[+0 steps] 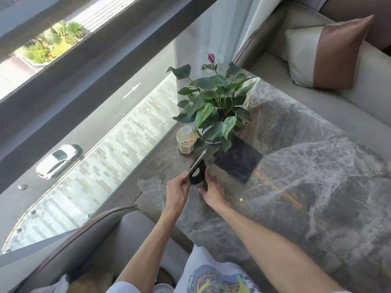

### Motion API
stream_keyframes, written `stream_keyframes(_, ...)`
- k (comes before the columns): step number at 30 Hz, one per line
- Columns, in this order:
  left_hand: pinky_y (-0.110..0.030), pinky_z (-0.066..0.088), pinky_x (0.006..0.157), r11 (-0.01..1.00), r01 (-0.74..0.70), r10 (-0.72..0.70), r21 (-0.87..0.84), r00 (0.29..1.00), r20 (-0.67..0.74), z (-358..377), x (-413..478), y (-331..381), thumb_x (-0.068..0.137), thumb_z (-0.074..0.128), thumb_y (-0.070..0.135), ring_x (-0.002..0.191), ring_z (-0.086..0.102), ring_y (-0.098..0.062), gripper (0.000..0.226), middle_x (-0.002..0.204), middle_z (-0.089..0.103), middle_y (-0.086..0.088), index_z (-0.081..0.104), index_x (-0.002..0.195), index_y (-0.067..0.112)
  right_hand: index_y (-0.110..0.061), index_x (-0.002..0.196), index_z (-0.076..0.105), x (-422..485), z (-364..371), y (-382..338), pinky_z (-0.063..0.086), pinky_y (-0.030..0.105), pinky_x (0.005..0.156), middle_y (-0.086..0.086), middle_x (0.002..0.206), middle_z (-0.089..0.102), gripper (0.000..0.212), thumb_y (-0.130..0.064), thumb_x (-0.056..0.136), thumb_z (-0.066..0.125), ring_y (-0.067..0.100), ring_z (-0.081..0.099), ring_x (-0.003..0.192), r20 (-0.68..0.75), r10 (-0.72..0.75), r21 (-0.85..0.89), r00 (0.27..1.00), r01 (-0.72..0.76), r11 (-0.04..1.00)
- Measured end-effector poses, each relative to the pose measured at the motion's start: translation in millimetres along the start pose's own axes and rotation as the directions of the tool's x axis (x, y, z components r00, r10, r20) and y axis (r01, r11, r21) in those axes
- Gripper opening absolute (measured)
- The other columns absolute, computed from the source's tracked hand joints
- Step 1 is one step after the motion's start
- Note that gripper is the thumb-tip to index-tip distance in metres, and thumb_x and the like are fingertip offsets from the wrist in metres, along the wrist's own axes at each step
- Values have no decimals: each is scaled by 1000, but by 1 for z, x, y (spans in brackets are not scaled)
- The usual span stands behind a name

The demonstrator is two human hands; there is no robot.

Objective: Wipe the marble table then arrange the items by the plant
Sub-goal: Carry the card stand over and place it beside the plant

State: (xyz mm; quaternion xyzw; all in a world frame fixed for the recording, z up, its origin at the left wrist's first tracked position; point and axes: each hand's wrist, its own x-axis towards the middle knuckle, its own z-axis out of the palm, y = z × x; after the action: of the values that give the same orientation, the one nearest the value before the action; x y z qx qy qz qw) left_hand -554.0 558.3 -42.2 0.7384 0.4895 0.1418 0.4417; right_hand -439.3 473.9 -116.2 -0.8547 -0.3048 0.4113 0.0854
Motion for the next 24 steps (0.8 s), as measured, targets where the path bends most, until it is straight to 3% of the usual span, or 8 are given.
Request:
stream_keyframes(4,-19,30,48,999,-21,20,39,999,30,-1,4,-4,90,54,4,46,41,-10,18,54,52,0,58,73,8,-38,153,-5,2,-2,-1,34,46,111,13,160,22,83,-35,95,54,34,36,141,5,19,-12,1000,-19,1000)
stream_keyframes(10,-19,28,47,999,-46,46,17,999,25,-2,5,-5,92,53,6,48,35,-13,23,54,48,-3,55,70,11,-38,153,-4,2,-4,-3,33,46,112,13,161,18,81,-30,96,53,35,35,141,12,32,-4,999,-32,999)
stream_keyframes(14,-15,28,44,998,-68,68,1,997,31,-5,8,1,85,56,-3,43,30,-12,47,49,37,9,39,61,34,-41,152,-3,3,-4,-1,33,46,113,12,162,15,80,-28,96,52,36,35,141,20,41,21,999,-41,999)
stream_keyframes(18,-15,28,44,998,-60,60,-16,997,38,-7,7,5,83,57,-2,52,24,-13,59,43,30,11,31,53,41,-44,151,-4,5,-2,0,39,46,110,10,162,18,81,-27,95,53,36,39,139,33,47,41,998,-48,998)
stream_keyframes(24,-21,23,45,1000,11,-10,-28,999,42,-2,5,3,86,54,-1,53,24,-11,48,50,28,11,33,53,28,-37,153,0,7,-5,2,38,44,111,14,160,22,80,-30,94,54,36,38,139,47,39,21,998,-40,999)
